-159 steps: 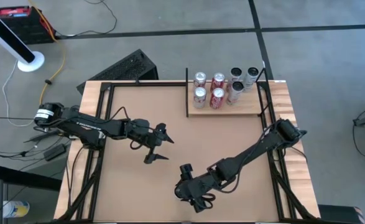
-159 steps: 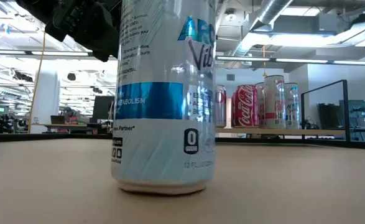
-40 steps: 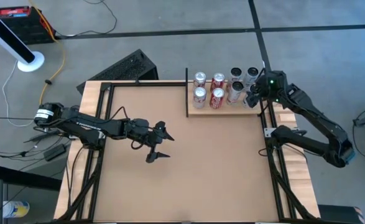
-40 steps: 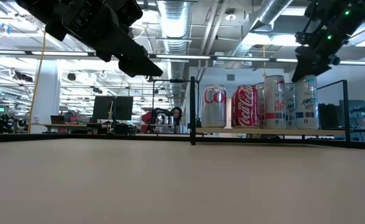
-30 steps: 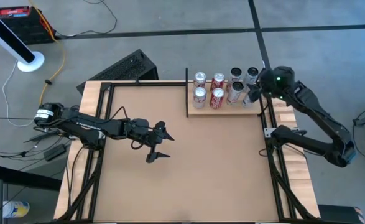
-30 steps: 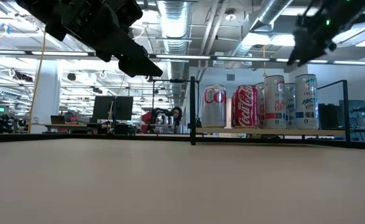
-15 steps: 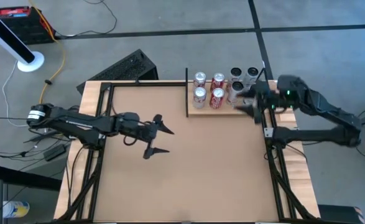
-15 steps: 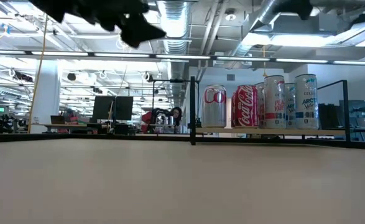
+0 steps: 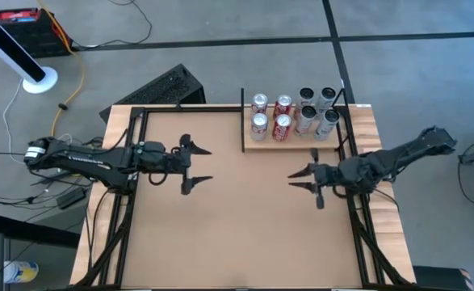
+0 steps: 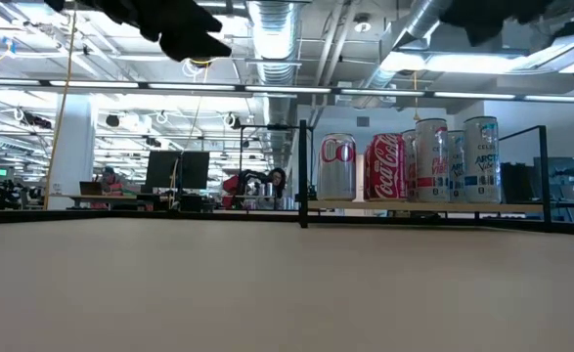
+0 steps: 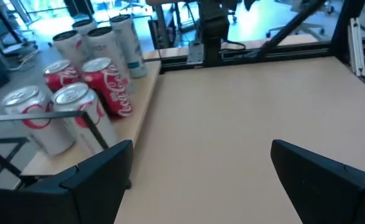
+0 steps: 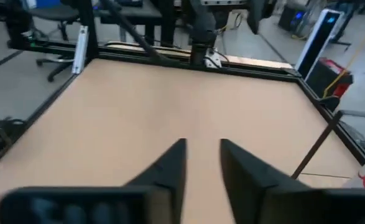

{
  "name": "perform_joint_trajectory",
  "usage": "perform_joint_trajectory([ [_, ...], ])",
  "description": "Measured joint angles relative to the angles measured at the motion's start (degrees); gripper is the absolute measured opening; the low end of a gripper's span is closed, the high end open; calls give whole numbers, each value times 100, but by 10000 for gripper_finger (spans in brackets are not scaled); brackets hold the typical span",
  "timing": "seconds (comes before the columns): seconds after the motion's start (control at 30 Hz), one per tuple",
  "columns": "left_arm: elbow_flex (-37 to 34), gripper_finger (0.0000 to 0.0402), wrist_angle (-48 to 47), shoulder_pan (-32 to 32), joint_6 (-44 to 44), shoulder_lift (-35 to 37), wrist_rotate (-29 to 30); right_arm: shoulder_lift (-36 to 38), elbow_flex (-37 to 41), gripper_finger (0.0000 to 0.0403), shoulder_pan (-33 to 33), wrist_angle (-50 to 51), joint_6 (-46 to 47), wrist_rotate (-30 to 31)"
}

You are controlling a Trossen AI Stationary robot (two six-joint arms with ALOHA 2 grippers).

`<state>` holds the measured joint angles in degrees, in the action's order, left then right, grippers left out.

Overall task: Place canned beverage on shelf
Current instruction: Return to Home Position

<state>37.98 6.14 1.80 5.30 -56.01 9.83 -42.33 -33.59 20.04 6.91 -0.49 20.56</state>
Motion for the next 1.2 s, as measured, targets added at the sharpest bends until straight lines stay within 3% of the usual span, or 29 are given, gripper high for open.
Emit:
perform_joint_trajectory([
  [0.13,-570,366,968,2,-204,250,0,127,657,25,-386,-995,-48,-202],
  [0.27,-1250,356,1869,-66,-403,754,-3,283,1071,20,-1146,-1809,130,-1033],
  [0.4,-1612,316,1897,-189,-601,1434,-62,432,1290,16,-1934,-1897,412,-1671],
  [0.57,-1729,221,1342,-195,-618,2142,-29,453,1688,14,-2619,-2381,794,-2222],
  [0.77,-1731,55,492,-188,-714,2568,696,380,2163,16,-3028,-2820,1265,-2202],
  [0.83,-1732,15,365,-170,-792,2581,690,330,2258,16,-3099,-2998,1454,-2198],
  [1.03,-2157,1,767,51,-944,2606,706,180,2388,17,-2999,-2983,1701,-1865],
  [1.2,-2741,0,1225,97,-1252,3112,770,74,2389,17,-2801,-2984,1672,-1760],
])
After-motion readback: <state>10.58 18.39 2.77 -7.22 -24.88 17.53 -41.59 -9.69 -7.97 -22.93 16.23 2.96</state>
